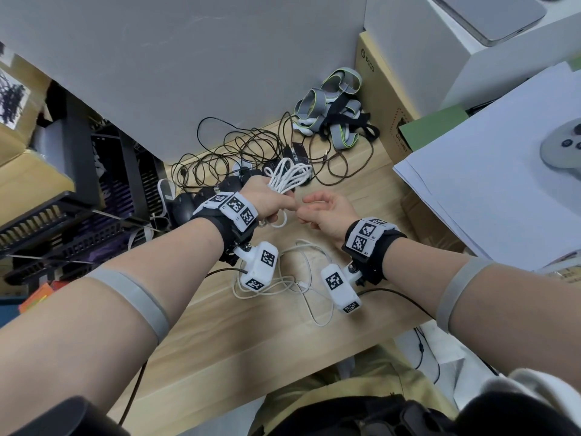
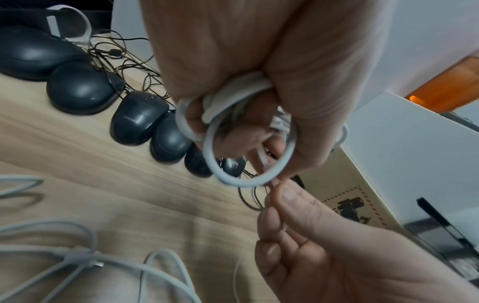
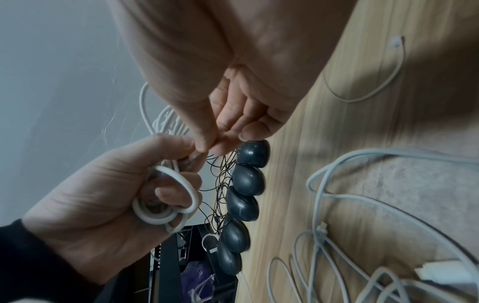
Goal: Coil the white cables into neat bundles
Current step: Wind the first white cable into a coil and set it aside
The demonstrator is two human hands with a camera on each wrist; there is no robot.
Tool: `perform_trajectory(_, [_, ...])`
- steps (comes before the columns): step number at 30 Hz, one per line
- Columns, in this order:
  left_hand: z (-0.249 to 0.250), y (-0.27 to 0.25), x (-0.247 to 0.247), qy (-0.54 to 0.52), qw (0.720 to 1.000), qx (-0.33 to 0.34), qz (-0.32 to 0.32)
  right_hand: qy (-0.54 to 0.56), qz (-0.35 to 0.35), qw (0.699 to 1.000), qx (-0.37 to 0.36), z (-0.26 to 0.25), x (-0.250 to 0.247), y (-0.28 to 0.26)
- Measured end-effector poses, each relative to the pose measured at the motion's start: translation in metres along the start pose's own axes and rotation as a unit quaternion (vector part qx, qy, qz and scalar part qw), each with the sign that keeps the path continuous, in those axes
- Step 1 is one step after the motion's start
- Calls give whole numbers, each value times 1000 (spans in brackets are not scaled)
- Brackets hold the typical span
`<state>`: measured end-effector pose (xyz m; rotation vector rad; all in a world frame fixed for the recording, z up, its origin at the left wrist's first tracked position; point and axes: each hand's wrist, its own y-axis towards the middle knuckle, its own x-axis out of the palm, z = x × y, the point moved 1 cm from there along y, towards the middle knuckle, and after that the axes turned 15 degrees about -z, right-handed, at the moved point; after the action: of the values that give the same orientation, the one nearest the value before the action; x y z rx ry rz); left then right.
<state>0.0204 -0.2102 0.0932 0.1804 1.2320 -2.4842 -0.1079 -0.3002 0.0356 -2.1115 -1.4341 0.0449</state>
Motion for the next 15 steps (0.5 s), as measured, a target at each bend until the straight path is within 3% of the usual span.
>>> perform_trajectory(4, [-1, 5, -9, 11, 999, -22, 44, -10, 12, 1000, 15, 13, -14, -1])
perform_trajectory(9, [-3, 5, -5, 39, 999, -29, 12, -22, 35, 999, 33, 25, -24, -5])
perform_trajectory(15, [-5, 7, 5, 55, 996, -39, -50, -150, -48, 987, 19, 12, -1, -4])
